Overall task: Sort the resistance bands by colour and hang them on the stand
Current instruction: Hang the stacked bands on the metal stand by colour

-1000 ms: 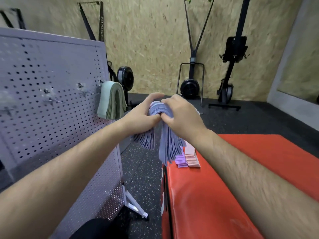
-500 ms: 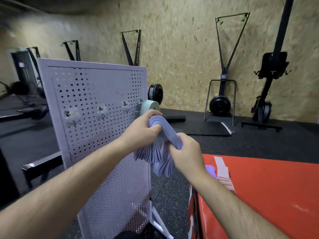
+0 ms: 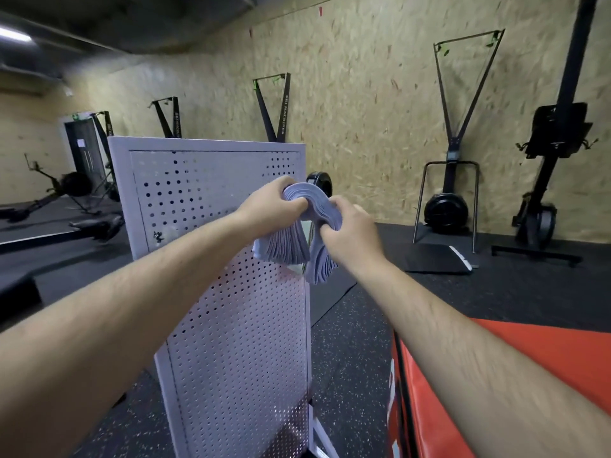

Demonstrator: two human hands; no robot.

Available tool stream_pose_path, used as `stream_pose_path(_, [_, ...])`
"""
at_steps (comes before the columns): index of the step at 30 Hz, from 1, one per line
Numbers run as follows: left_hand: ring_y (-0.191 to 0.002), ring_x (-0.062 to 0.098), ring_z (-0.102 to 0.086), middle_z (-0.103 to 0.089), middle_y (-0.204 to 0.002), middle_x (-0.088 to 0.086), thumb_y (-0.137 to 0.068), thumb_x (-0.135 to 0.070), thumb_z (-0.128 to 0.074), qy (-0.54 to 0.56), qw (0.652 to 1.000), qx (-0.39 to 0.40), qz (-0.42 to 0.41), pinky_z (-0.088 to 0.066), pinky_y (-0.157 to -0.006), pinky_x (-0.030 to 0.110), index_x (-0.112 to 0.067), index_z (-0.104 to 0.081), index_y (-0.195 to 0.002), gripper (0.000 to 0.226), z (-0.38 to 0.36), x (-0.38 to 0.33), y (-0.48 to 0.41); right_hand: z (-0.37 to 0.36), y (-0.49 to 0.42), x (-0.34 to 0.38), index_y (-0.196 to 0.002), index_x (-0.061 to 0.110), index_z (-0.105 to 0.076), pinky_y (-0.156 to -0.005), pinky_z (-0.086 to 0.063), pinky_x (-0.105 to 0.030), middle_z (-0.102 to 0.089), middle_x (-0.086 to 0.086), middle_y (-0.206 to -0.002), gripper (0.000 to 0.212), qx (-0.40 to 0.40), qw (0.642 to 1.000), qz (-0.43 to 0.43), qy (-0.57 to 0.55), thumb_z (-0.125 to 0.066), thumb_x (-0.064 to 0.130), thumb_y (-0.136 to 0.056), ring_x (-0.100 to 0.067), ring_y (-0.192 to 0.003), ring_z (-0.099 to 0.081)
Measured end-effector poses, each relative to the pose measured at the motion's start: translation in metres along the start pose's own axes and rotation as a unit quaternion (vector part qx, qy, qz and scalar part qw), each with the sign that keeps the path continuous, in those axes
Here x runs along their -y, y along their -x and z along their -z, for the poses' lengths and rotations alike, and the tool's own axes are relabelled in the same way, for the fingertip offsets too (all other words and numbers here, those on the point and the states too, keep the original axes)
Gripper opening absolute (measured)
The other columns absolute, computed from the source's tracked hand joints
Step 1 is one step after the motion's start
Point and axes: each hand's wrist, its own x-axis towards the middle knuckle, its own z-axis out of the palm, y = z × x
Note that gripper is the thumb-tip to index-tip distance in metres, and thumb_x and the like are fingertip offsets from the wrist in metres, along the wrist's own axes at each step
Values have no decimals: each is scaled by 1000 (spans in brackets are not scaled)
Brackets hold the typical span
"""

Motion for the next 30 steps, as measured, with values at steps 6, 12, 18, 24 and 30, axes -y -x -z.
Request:
stream_pose_path(6, [-80,19,-62,-68,-92,-1,-89,-34,-54,-93,995,19,-3,-46,-66,32,-24,-58,-107,22,-5,12,-28,-26,-10,-5,-112,30,-57,-68,-48,-34,-60,-2,-97,27,12,1000,-20,9,-55,22,-86,-28,-87,-59])
stream_pose_path(12, [-73,13,-58,-64,-90,-4,-92,-38,-54,-117,992,42,12,-41,-57,28,-26,-56,-115,26,-6,23,-49,-45,-18,-8,-118,29,-50,-74,-54,-39,-62,-2,-105,31,-10,1000,-23,16,-55,21,-89,-30,-91,-60])
stream_pose_path(18, [-72,11,-56,-60,-87,-6,-93,-36,-55,-144,988,57,29,-42,-57,26,-25,-54,-121,30,-8,32,-60,-64,-23,-12,-119,25,-48,-73,-51,-38,-62,-3,-110,32,-22,999,-26,12,-57,18,-90,-32,-98,-61])
stream_pose_path(24, [-68,13,-58,-62,-86,-5,-91,-34,-54,-161,984,71,41,-40,-53,27,-29,-52,-119,29,-15,45,-62,-78,-19,-20,-133,29,-38,-71,-47,-36,-64,-5,-111,48,-11,999,-32,1,-57,17,-91,-30,-96,-61])
stream_pose_path(30, [-55,16,-54,-63,-79,0,-93,-29,-51,-169,981,82,42,-37,-44,23,-30,-48,-121,29,-21,54,-59,-90,-15,-21,-127,30,-36,-71,-51,-38,-63,-5,-105,44,-12,999,-48,-4,-55,16,-91,-31,-89,-61])
